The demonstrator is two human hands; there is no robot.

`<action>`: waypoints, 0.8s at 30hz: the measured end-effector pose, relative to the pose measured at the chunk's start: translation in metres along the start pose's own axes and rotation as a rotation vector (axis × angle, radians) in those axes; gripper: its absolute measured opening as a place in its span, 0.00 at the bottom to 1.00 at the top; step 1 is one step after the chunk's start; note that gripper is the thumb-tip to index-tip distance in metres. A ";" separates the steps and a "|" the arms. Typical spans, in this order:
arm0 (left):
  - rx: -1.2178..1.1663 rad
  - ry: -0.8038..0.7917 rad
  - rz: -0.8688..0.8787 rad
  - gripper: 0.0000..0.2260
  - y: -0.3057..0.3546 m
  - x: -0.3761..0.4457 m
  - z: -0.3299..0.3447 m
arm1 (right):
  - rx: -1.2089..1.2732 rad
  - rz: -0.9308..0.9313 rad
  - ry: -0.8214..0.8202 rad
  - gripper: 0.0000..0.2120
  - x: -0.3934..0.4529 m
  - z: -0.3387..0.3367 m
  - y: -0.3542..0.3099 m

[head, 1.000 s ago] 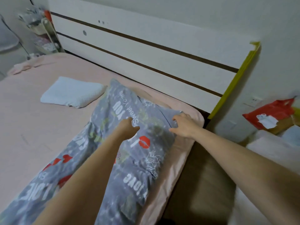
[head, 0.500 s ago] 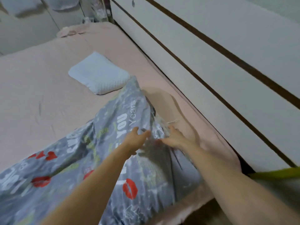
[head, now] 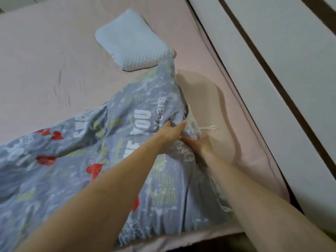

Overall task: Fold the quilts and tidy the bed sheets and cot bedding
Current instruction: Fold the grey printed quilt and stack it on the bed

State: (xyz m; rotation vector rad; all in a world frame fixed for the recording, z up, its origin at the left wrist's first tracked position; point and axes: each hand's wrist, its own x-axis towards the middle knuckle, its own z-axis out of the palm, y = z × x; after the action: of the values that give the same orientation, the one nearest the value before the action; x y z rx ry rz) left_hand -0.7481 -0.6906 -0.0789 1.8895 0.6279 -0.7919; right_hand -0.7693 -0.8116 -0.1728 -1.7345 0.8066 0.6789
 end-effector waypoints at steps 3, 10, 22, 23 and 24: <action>-0.037 -0.005 -0.020 0.36 -0.004 -0.007 -0.005 | 0.176 -0.031 -0.169 0.42 -0.010 0.001 -0.004; -0.208 0.110 -0.140 0.55 0.006 -0.051 -0.064 | -0.083 -0.503 -0.464 0.33 -0.104 0.034 -0.058; -0.253 0.623 0.021 0.18 -0.130 -0.119 -0.284 | -0.494 -0.920 -0.550 0.28 -0.276 0.234 -0.099; -0.294 0.633 0.031 0.19 -0.150 -0.127 -0.306 | -0.482 -0.927 -0.523 0.28 -0.292 0.261 -0.094; -0.321 0.627 0.038 0.20 -0.168 -0.135 -0.325 | -0.478 -0.929 -0.493 0.27 -0.306 0.285 -0.090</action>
State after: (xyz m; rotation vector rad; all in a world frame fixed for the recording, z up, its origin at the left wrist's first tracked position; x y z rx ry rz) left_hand -0.8723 -0.3383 0.0335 1.8289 1.0288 -0.0423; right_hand -0.9015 -0.4610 0.0339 -1.9728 -0.5440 0.6137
